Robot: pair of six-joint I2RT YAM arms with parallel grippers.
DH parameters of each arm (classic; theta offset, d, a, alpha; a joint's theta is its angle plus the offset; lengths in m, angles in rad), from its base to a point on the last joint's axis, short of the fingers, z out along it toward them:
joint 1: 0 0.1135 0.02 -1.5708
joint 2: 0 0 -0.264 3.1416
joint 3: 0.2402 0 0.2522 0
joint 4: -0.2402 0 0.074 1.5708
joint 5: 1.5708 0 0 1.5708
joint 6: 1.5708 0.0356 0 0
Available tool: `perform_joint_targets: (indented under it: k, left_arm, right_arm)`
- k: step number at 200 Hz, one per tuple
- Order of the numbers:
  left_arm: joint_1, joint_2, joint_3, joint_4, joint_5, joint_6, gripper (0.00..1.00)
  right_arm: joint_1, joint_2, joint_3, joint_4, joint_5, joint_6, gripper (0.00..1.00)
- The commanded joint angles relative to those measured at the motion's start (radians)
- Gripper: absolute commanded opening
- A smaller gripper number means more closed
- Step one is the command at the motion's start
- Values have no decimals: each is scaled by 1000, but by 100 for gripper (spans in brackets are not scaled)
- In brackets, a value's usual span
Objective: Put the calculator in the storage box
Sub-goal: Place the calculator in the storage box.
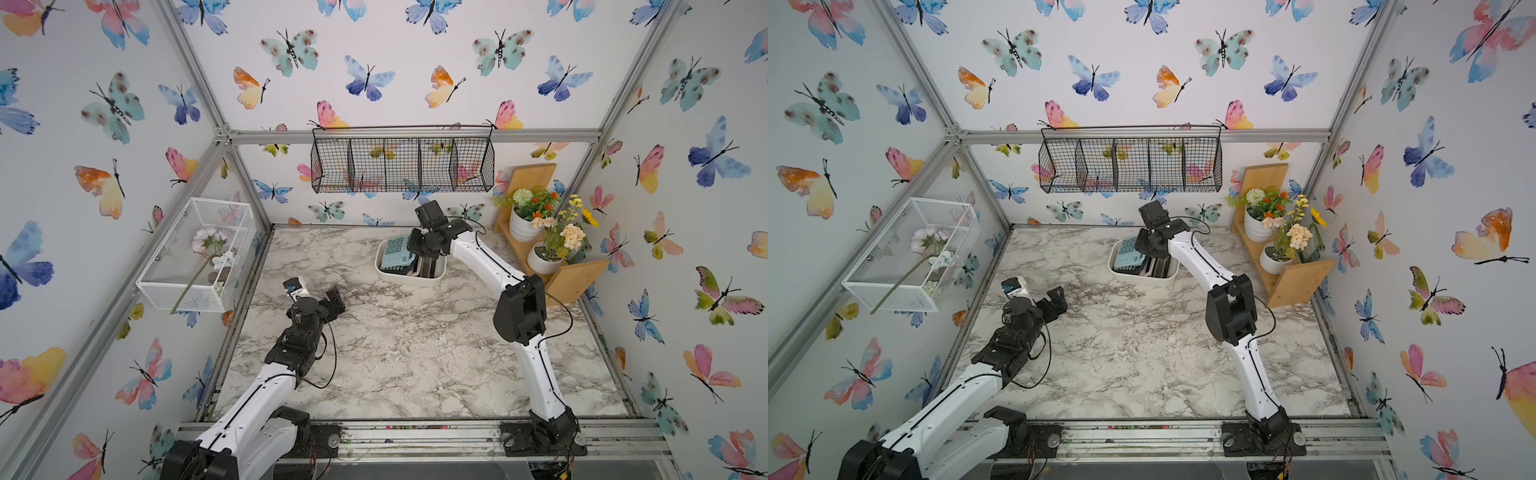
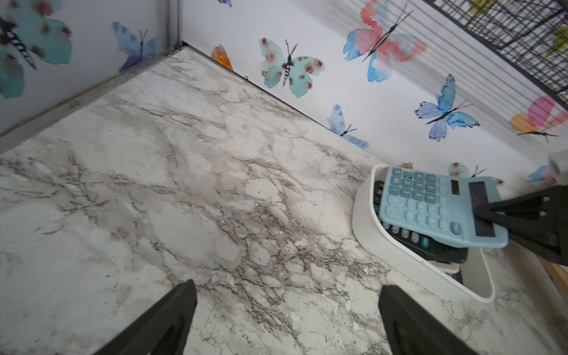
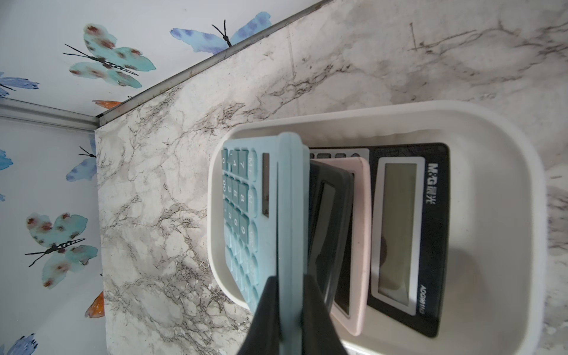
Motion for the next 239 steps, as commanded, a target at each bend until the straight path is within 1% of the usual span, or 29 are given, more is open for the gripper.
perform_joint_targets:
  k: [1,44,65,90,114,127,146,171,194,205,219,239]
  left_arm:
    - [-5,21,8,97,171,57,99]
    - [-6,125,38,176,411,90,99]
    - [-13,172,58,179,467,102,99]
    - [-24,198,76,158,472,110,99]
    - [-27,205,85,141,462,113,99]
    - [-27,209,89,133,455,115,99]
    - [-29,214,93,125,451,115,99]
    - [-28,214,95,115,439,117,99]
    - [-30,209,93,105,417,120,99]
    - [-29,203,91,103,405,120,99]
    - [-29,194,88,105,387,117,99]
    - [-30,182,81,108,365,115,99]
  right_arm:
    - [2,27,41,-10,-3,9,6]
    - [3,50,55,-17,-18,10,9]
    - [3,61,57,-19,-23,7,10]
    - [4,76,64,-22,-36,5,12]
    - [5,84,66,-33,-48,2,15]
    - [6,82,57,-33,-53,-1,19]
    - [6,63,20,-20,-49,-4,28]
    - [5,28,-24,-3,-44,-4,35]
    - [7,-37,-76,27,-30,-6,40]
    - [12,-101,-132,79,-6,-9,41]
    - [20,-183,-199,142,33,-22,46]
    - [25,-277,-263,200,60,-49,50]
